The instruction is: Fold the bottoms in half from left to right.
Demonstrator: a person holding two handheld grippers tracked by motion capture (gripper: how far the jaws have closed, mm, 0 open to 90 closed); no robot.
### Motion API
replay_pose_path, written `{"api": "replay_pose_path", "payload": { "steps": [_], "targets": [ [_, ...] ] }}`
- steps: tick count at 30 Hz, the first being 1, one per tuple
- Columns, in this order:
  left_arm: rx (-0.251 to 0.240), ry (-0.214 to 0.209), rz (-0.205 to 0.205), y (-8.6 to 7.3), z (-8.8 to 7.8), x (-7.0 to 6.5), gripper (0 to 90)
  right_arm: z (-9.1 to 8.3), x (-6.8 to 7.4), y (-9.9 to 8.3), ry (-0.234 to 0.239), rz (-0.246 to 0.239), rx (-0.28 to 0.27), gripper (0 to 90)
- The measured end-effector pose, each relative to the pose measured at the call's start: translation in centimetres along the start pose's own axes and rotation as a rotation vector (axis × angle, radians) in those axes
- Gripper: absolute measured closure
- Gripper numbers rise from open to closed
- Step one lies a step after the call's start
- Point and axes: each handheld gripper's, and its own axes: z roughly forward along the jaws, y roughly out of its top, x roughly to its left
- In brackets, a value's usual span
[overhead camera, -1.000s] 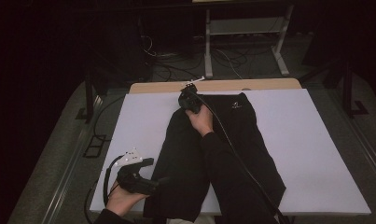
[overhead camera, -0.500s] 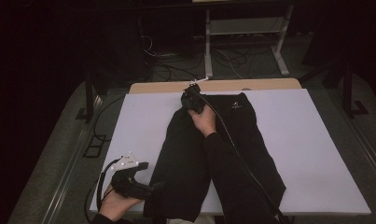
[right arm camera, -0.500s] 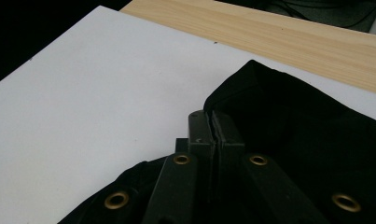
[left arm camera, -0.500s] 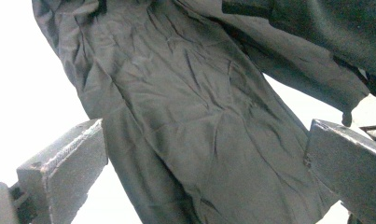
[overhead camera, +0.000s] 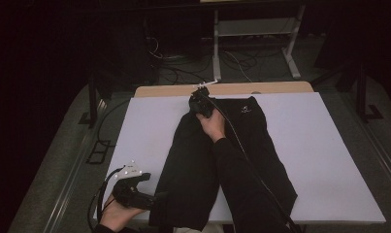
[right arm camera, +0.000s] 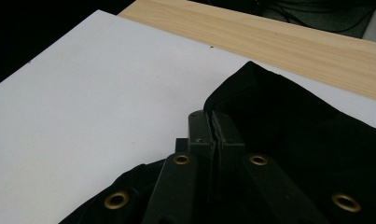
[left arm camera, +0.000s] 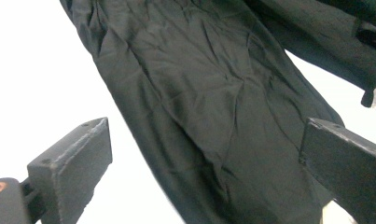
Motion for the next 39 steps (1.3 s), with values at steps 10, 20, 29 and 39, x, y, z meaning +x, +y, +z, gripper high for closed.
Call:
{"api": "replay_pose_path", "payload": {
  "steps": [10, 20, 29, 39],
  "targets": [
    [0.03, -0.027, -0.036, -1.0, -0.4, 0.5, 8.8, 0.1, 0.3, -0.1, -0.014, -0.013, -0.001, 86.2],
    [0.046, -0.056, -0.055, -1.3, -0.4, 0.8, 14.0, 0.1, 0.5, 0.0, -0.012, -0.023, -0.007, 86.2],
    [0.077, -0.08, -0.064, -1.6, -0.1, 1.0, 16.2, 0.0, 0.4, 0.0, -0.005, -0.019, -0.015, 86.2],
    [0.12, -0.118, -0.064, -1.7, 0.5, 1.1, 20.1, -0.1, 0.5, 0.1, 0.002, -0.018, -0.021, 86.2]
  ]
}}
